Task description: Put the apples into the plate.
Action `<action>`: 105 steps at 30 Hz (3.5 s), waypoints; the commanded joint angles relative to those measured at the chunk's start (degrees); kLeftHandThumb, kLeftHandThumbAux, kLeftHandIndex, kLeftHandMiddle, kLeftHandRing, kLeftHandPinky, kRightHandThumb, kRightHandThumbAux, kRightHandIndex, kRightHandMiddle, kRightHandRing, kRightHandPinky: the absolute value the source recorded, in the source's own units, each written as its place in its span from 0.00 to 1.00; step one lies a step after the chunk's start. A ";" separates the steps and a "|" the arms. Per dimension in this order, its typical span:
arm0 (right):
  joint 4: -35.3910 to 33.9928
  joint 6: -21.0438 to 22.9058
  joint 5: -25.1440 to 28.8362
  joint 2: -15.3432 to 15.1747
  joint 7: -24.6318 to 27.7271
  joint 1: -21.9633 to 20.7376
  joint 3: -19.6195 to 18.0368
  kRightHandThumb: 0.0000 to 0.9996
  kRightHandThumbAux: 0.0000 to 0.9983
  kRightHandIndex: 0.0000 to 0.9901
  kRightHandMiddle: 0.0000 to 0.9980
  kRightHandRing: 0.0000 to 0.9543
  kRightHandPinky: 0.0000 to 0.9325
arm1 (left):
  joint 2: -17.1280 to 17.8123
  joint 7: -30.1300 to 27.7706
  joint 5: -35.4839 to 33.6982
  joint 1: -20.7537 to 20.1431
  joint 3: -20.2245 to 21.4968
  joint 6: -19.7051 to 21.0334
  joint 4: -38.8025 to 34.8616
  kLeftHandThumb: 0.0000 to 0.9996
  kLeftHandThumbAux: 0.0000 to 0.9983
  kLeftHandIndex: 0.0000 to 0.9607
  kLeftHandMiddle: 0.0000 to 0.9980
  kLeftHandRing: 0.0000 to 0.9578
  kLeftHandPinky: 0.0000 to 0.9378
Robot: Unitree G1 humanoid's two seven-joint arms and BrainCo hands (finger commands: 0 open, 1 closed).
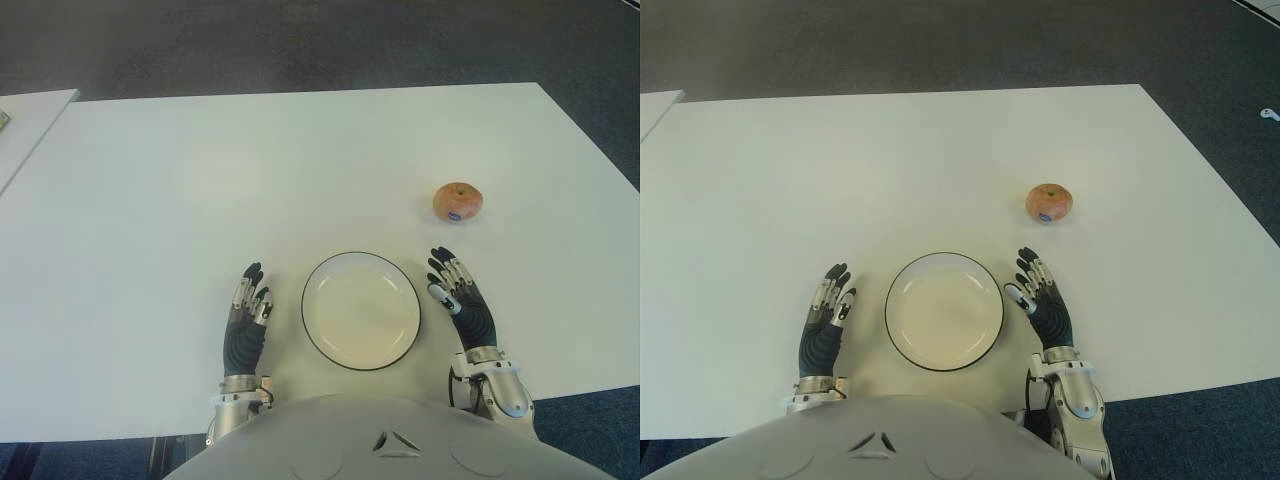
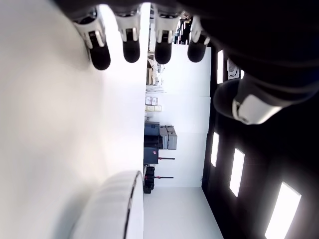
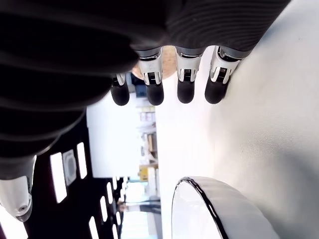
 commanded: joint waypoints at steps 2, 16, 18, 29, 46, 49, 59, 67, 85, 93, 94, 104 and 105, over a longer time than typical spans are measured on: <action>0.06 0.95 -0.05 -0.32 0.16 0.03 0.06 0.05 0.55 0.00 0.00 0.00 0.00 | -0.48 1.24 1.53 -0.18 0.02 0.54 1.55 0.03 0.44 0.00 0.00 0.00 0.00; -0.06 0.36 0.75 -0.35 0.35 -1.70 -0.34 0.05 0.56 0.00 0.00 0.00 0.00 | 0.45 -2.14 -2.17 -1.01 -1.03 0.72 2.95 0.03 0.43 0.00 0.00 0.00 0.00; -0.03 0.23 0.64 -0.56 0.41 -2.31 -0.47 0.05 0.56 0.00 0.00 0.00 0.00 | 0.46 -2.51 -2.39 -1.14 -0.99 0.35 3.23 0.03 0.43 0.00 0.00 0.00 0.00; -0.52 2.42 1.19 -2.07 0.32 -8.55 -2.42 0.09 0.60 0.00 0.00 0.00 0.00 | 0.62 -3.34 -2.80 -1.52 -0.52 -0.14 3.93 0.01 0.44 0.00 0.00 0.00 0.00; 5.46 -15.36 -26.45 -9.36 -13.13 -22.95 -3.05 0.31 0.56 0.02 0.00 0.00 0.01 | -0.39 -3.26 -3.31 -2.43 -0.23 -0.15 5.32 0.02 0.45 0.00 0.00 0.00 0.00; 8.18 -17.56 -32.98 -12.40 -16.57 -25.03 -3.20 0.36 0.51 0.04 0.00 0.00 0.02 | -0.25 -3.40 -3.47 -2.41 -0.25 0.36 5.15 0.02 0.45 0.00 0.00 0.00 0.00; 17.46 -12.74 -50.56 -24.74 -20.60 -37.79 -0.65 0.37 0.46 0.07 0.00 0.00 0.00 | -0.32 -1.78 -1.00 -3.10 0.50 -0.90 6.38 0.02 0.45 0.00 0.00 0.00 0.00; 25.78 -9.15 -56.28 -31.04 -20.11 -46.76 3.36 0.38 0.44 0.06 0.00 0.00 0.00 | -0.53 -2.99 -3.60 -3.76 0.54 -0.72 7.66 0.03 0.45 0.00 0.00 0.00 0.00; 40.64 -4.80 -58.39 -34.56 -19.87 -57.31 12.22 0.37 0.42 0.00 0.00 0.00 0.00 | 0.19 -2.88 -2.45 -4.85 1.29 -3.27 9.75 0.03 0.45 0.00 0.00 0.00 0.00; 50.89 -4.69 -58.71 -34.15 -22.93 -61.25 16.27 0.33 0.39 0.00 0.00 0.00 0.00 | 0.74 -3.28 -2.92 -5.30 2.01 -4.94 10.88 0.04 0.45 0.00 0.00 0.00 0.00; 52.14 -4.72 -58.73 -34.08 -23.23 -61.87 16.78 0.32 0.39 0.00 0.00 0.00 0.00 | 0.82 -3.41 -3.04 -5.43 2.09 -5.22 11.10 0.04 0.45 0.00 0.00 0.00 0.00; 60.72 -4.79 -58.36 -33.29 -25.94 -65.73 20.84 0.31 0.37 0.00 0.00 0.00 0.00 | 1.17 -4.19 -3.16 -6.37 2.89 -5.28 12.36 0.03 0.45 0.00 0.00 0.00 0.00; 61.41 -4.81 -58.35 -33.16 -26.23 -65.99 21.18 0.31 0.37 0.00 0.00 0.00 0.00 | 1.26 -4.37 -3.36 -6.36 2.90 -4.90 12.27 0.03 0.45 0.00 0.00 0.00 0.00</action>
